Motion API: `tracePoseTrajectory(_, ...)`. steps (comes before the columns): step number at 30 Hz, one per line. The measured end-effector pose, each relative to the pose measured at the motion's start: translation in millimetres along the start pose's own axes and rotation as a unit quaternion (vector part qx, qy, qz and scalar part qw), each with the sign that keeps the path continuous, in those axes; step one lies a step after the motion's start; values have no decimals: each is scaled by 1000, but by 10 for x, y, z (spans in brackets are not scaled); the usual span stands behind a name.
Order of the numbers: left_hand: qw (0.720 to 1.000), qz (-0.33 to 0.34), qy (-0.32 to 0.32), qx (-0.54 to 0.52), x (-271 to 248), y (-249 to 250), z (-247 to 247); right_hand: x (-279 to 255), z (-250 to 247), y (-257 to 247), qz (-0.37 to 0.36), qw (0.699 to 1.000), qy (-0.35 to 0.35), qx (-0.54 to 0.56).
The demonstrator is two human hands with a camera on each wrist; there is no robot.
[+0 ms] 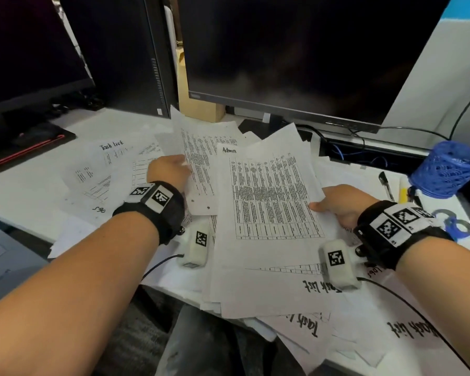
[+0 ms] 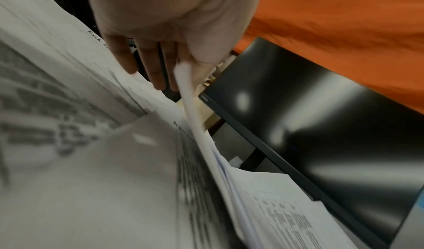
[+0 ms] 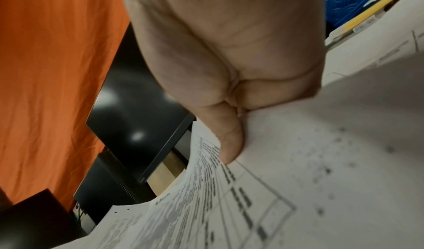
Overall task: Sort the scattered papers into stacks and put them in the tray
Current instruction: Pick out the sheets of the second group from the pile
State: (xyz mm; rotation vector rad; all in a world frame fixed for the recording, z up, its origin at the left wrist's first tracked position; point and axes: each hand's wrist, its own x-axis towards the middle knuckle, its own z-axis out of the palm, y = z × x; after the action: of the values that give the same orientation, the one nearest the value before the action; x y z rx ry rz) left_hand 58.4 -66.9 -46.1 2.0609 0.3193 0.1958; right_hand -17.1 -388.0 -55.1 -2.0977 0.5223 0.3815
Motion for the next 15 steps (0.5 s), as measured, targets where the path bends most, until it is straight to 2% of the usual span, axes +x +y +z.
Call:
tracePoseTrajectory(3, 998, 10, 54, -42, 1, 27, -241, -56, -109, -40, 6, 997, -8, 79)
tracePoseTrajectory(4, 998, 9, 50, -41, 10, 26, -334, -70, -165, -72, 12, 994, -13, 105)
tracePoseTrajectory(8, 997, 3, -46, -57, -18, -50, -590, -131, -304, -251, 64, 972, -50, 219)
tracePoseTrajectory(10, 994, 0, -86, -63, -59, -92, -592, -139, -268, -338, 62, 959, -62, 268)
tracePoseTrajectory(15, 970, 47, -186, -149, -220, -154, -449, -98, -28, -406, 76, 944, -106, 305)
